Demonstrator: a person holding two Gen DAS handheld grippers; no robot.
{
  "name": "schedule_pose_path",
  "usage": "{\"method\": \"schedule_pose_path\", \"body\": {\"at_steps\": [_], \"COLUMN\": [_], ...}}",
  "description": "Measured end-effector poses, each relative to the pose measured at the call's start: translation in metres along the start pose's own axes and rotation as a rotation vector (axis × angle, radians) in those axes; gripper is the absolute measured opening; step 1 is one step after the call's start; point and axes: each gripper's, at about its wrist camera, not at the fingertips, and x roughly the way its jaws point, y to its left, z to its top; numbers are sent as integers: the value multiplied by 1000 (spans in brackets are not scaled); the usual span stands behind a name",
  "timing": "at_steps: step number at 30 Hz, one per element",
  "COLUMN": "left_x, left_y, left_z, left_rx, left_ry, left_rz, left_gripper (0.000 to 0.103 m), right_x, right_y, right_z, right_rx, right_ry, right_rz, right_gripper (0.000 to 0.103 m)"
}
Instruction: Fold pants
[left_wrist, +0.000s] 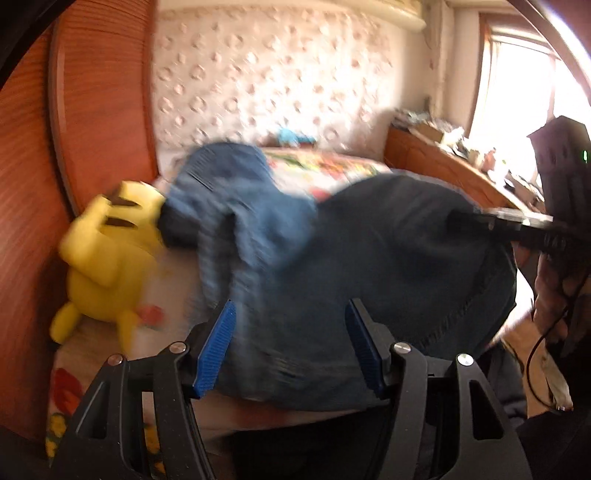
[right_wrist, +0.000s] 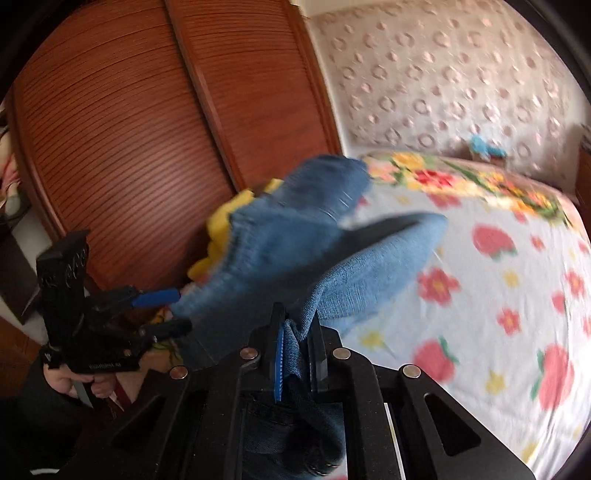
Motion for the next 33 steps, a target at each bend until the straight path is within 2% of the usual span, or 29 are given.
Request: {"method": "schedule_pose_path", "body": {"at_steps": [5,8,14,16,19,21,25,28,30,33], "left_x": [-42,-63,-87,-87,-81,-76,-72,-63,-54,-33], "left_y": [34,53,80,84,92,95,92,84,79,68], "left_z": [24,27,23,20,15,12,10,11,12,12], "left_rx": [-25,-37,-77,-87,-106,-112,-119,-118,-118,-115], "left_ry": [-79,-121,-164,-167,-158,-145,-136,-124,-115,-85], "left_rz": [86,131,191,195,200,198,181,154,129,88], "left_gripper": [63,63,63,63,63,63,63,63,63,63], "right_x": [30,55,127,152,173,176,162,130,113,97], "right_y": [30,45,67,74,67,65,68,67,59,35], "right_z": [25,33,30,19,7,8,19,29,39,45], "right_rx": [-54,-81,-110,-136,-110,-87,-126,-165,-160,-139], "right_ry": [0,19,148,215,249,241,235,165,125,91], "right_rz": [76,123,209,214,206,208,172,128,98,13], "right_gripper": [9,9,9,9,9,10,24,34,45,52]}}
